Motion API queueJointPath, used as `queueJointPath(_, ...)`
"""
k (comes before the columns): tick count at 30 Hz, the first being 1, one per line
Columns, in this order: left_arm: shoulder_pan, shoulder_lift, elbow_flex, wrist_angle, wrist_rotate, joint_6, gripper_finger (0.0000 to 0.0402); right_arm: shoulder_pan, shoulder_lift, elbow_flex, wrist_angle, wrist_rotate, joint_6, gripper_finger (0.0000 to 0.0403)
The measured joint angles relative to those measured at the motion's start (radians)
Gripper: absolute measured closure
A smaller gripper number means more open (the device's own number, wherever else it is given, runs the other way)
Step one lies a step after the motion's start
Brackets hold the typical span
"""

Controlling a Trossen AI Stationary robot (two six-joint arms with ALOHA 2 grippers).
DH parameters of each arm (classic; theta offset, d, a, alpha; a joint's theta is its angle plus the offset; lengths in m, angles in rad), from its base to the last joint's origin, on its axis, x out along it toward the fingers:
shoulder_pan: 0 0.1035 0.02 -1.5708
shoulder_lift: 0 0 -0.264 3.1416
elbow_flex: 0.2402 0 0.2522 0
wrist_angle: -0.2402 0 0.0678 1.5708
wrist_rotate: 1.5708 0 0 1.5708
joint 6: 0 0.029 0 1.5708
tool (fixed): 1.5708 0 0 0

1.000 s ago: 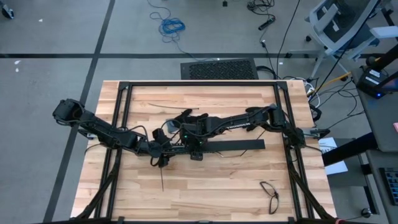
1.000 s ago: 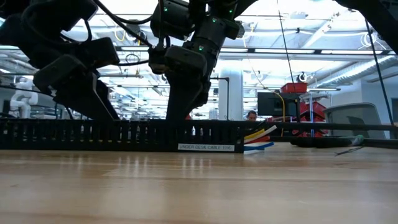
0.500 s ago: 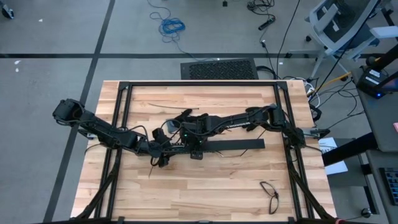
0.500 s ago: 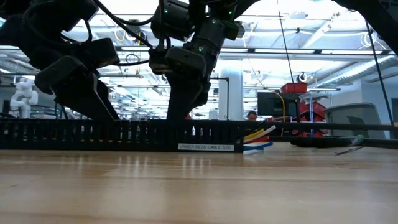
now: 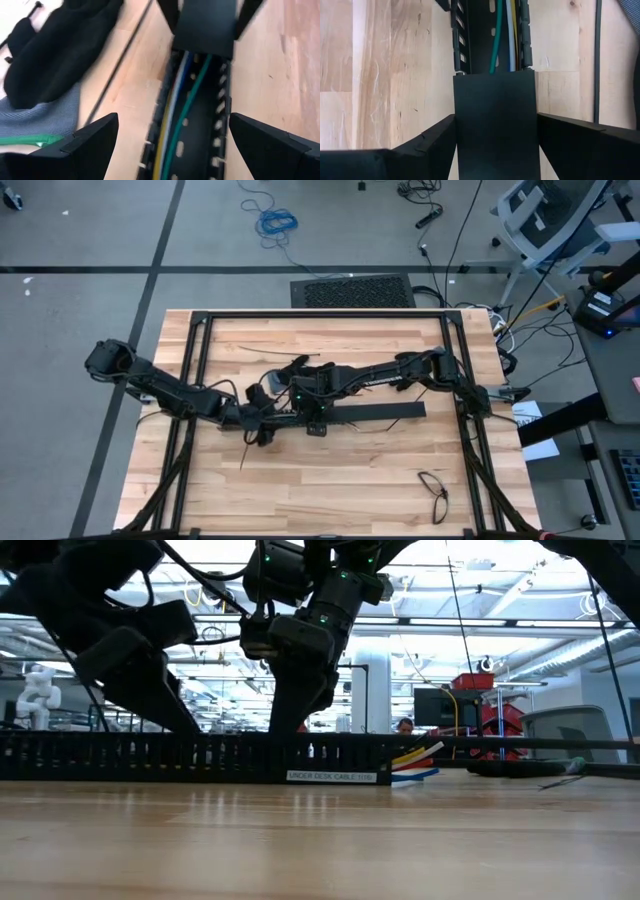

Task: Ziptie cables
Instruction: Close the cable duct

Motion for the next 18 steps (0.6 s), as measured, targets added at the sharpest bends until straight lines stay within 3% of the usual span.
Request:
queueJointPath(4,0.038,0.022,0.0,0.068,0.035,0.046,0.0027,0.0,0.0,0.0,0.0,0.0,-0.004,0.0154)
queueJointPath(10,0.051,0.067,-0.032,0.318,0.045,0.049,0.0027,-0.001,0.0,0.0,0.001,0.001,-0.007,0.0154)
queueJointPath(18,0.05,0.118,-0.034,0.312,0.027,0.05,0.004,-0.001,0.0,0.0,0.0,0.001,-0.008,0.0154)
